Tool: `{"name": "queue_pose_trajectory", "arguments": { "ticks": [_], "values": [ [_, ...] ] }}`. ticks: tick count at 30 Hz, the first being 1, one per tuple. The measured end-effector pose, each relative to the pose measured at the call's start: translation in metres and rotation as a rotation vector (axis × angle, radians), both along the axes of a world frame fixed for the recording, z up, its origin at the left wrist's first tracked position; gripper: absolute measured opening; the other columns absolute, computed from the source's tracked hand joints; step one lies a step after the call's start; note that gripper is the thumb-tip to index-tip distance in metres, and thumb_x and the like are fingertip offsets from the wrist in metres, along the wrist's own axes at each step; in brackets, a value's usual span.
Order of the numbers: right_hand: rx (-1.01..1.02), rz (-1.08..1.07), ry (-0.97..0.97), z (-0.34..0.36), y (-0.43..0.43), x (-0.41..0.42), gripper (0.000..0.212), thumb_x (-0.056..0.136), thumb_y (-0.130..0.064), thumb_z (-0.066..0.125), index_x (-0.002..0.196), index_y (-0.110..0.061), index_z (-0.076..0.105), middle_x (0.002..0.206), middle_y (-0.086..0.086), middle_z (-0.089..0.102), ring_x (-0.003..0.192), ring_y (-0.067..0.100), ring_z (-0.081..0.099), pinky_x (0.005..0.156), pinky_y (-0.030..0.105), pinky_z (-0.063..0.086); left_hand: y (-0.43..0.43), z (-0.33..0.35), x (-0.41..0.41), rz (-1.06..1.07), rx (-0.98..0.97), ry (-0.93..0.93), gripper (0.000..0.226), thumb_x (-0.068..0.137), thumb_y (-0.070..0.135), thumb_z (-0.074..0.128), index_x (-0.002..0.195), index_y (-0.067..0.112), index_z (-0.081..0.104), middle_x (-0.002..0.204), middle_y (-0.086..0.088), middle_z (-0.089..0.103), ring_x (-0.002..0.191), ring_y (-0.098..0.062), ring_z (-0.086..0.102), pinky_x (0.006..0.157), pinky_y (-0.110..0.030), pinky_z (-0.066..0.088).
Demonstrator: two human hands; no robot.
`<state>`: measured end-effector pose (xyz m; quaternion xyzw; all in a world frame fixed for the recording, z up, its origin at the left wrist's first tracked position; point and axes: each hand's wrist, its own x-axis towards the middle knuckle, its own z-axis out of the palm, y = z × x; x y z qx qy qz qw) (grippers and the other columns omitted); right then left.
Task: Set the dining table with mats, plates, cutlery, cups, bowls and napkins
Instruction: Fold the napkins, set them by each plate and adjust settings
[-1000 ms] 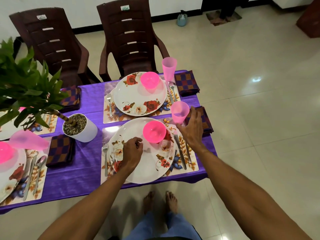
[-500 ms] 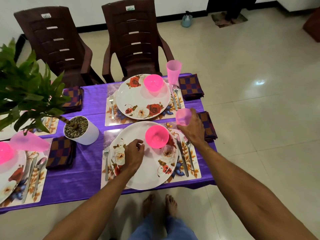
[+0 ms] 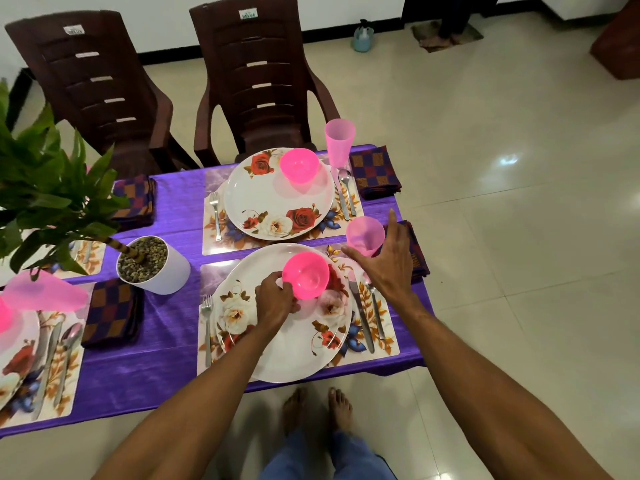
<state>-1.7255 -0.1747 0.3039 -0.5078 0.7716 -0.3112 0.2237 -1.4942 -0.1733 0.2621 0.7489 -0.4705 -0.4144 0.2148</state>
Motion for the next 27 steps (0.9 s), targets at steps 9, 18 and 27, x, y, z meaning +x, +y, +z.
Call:
{"name": "queue_pose_trajectory", "arguments": {
  "ticks": [9,18,27],
  "values": [
    [-0.04,-0.103,0.005,-0.013,0.016,-0.006,0.095,0.083,-0.078,0.052,0.155,-0.023,0.026,0.16,0.01,0.032,0.145,0.029,0.034,0.111,0.053,0.039,-0.018,0.005,-0.002,0.051,0.004,-0.046,0.037,0.1,0.019,0.054,0.135,0.008,0.056,0.106,-0.02,0.072,0.05,-0.011,0.064,0.037,-0.006,0.039],
    [0.036,-0.301,0.124,-0.02,0.024,-0.043,0.034,0.095,-0.009,0.057,0.129,-0.007,0.058,0.127,0.015,0.055,0.115,0.03,0.054,0.085,0.037,0.049,-0.01,0.023,0.005,0.14,-0.153,-0.08,0.063,0.093,0.061,0.05,0.138,0.017,0.054,0.129,-0.014,0.065,0.103,-0.035,0.067,0.085,-0.055,0.057],
    [0.371,0.104,0.3,-0.059,0.021,-0.069,0.055,0.097,-0.034,0.058,0.149,-0.026,0.044,0.157,0.018,0.026,0.137,0.039,0.033,0.106,0.056,0.038,-0.017,0.046,-0.006,0.095,-0.327,-0.169,0.044,0.097,0.051,0.045,0.126,0.02,0.056,0.101,-0.014,0.072,0.094,-0.033,0.066,0.084,-0.051,0.055]
  ]
}}
